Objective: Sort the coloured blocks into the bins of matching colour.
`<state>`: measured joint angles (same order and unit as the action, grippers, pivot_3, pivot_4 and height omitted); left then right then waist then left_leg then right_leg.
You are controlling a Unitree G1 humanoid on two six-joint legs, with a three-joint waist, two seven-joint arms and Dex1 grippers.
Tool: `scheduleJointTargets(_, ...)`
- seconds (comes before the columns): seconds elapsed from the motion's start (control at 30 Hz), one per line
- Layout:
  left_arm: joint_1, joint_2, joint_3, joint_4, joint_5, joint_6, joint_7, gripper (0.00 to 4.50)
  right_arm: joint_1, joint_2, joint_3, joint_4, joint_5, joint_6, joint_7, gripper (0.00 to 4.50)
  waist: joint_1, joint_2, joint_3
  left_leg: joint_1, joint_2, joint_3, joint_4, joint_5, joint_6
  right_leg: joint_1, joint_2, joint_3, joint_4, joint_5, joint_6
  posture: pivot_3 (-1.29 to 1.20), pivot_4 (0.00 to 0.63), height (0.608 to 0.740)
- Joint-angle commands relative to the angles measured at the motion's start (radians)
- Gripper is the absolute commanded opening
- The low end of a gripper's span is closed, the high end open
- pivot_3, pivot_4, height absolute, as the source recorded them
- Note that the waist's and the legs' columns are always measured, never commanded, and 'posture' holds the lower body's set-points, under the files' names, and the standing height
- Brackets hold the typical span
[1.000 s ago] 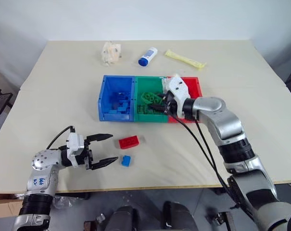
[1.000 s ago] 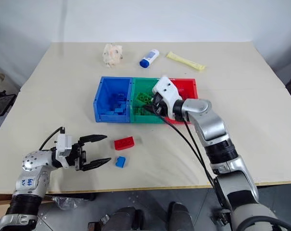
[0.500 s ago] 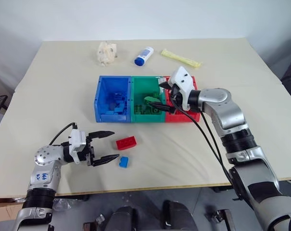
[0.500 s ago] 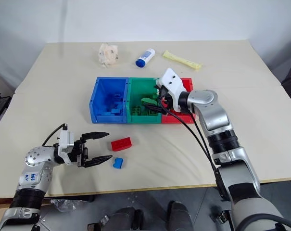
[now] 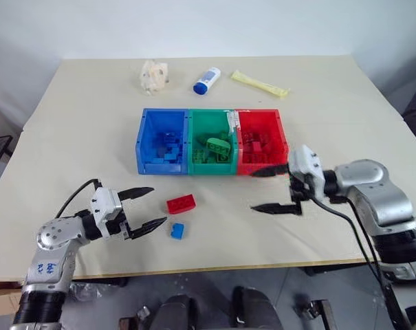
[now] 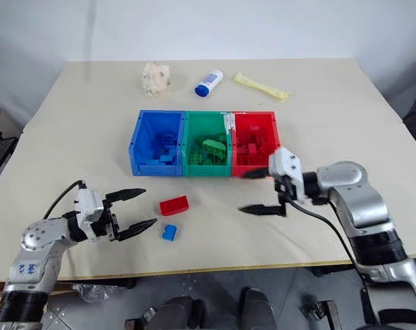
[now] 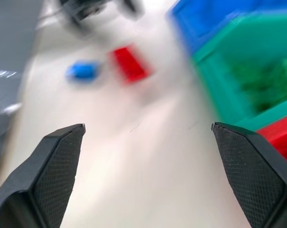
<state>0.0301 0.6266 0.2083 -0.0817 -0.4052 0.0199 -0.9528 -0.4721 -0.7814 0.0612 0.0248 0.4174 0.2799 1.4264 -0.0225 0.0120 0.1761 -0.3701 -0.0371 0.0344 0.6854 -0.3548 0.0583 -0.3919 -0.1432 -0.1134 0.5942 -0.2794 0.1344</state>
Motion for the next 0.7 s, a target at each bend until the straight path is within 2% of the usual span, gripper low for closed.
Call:
scheduleJointTargets(0.03,0.074,0.015,0.052,-0.111,0.003,0.054,0.069,4.50,0.005,-0.014,-0.058,0.022,0.038,-0.044,0.037,4.47,-0.001,0.000,0.000,0.000,0.000,0.000,0.000,0.000,0.000,0.000,0.000,0.000,0.000,0.000,0.000,0.00,0.150,0.740)
scheduleJointTargets(0.2,0.260,-0.008,0.147,-0.254,-0.036,0.116,0.144,4.50,-0.006,-0.021,-0.070,0.088,0.015,-0.059,0.031,4.47,-0.001,0.000,0.000,0.001,0.000,0.001,0.000,0.000,0.000,0.000,-0.002,0.000,-0.001,0.000,0.000,0.00,0.150,0.740)
scheduleJointTargets(0.37,0.314,-0.011,0.192,-0.283,-0.056,0.117,0.151,4.50,-0.046,-0.005,-0.060,0.134,0.001,-0.076,0.026,4.47,0.009,0.001,0.001,0.000,0.000,0.001,-0.001,0.000,0.000,0.000,-0.003,0.000,-0.003,0.000,0.000,0.00,0.150,0.740)
scheduleJointTargets(0.53,0.240,0.009,0.145,-0.323,-0.038,0.192,0.193,4.50,-0.078,0.019,-0.045,0.166,-0.016,-0.094,0.016,4.47,0.029,0.001,0.001,0.000,-0.001,0.000,0.000,0.000,0.000,0.000,-0.004,0.000,-0.003,0.000,0.000,0.00,0.150,0.740)
scheduleJointTargets(0.7,0.113,0.016,0.012,-0.347,-0.027,0.319,0.224,4.50,-0.060,0.042,-0.047,0.127,-0.016,-0.091,-0.020,4.47,0.032,0.001,0.001,0.000,-0.002,0.000,0.000,0.000,0.000,0.000,-0.004,0.000,-0.001,0.000,0.000,0.00,0.150,0.740)
